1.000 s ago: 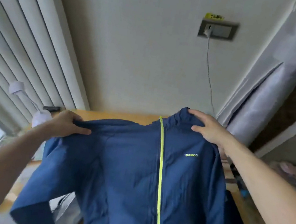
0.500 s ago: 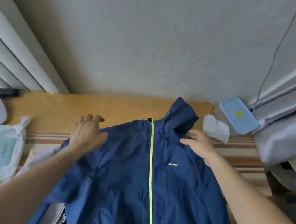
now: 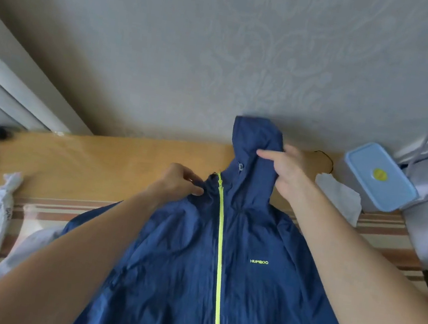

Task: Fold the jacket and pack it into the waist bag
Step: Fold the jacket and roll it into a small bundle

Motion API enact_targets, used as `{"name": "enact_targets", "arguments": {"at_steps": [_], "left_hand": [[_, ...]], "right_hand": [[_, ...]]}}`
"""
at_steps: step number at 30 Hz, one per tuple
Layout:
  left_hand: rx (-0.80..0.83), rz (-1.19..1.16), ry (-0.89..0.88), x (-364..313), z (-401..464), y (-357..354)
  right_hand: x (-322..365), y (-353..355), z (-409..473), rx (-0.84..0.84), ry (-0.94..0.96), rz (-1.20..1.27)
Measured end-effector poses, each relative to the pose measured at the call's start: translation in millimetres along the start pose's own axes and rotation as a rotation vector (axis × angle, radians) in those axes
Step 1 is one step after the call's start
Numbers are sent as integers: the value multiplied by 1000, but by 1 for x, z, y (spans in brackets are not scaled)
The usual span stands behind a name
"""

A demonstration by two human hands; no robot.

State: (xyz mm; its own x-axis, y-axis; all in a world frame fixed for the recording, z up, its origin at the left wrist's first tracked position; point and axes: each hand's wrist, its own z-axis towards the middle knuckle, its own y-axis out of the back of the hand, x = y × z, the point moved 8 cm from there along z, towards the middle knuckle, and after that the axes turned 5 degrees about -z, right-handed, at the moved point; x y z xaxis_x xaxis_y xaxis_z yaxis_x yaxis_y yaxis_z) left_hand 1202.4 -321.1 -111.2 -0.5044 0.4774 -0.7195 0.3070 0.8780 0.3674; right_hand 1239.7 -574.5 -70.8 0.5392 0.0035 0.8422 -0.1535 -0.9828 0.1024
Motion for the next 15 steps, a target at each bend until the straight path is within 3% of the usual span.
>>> {"name": "enact_targets", "arguments": {"at_steps": [3, 5, 7, 10, 12, 15], "left_hand": [[-118, -43, -113, -6, -17, 21], [-210, 5, -194, -13, -37, 32], [-272, 125, -205, -13, -60, 37], [-414, 112, -123, 9, -87, 49], [-541, -66, -94, 21, -110, 52], [-644, -118, -298, 6, -158, 33]], "right_hand": [[57, -13, -53, 210, 368, -138], [70, -29, -109, 481, 636, -347], [38, -37, -153, 747, 738, -755], [-40, -13, -184, 897, 792, -1356], [-74, 8, -188, 824, 733, -1411], [-83, 33, -187, 416, 725, -1198]]}}
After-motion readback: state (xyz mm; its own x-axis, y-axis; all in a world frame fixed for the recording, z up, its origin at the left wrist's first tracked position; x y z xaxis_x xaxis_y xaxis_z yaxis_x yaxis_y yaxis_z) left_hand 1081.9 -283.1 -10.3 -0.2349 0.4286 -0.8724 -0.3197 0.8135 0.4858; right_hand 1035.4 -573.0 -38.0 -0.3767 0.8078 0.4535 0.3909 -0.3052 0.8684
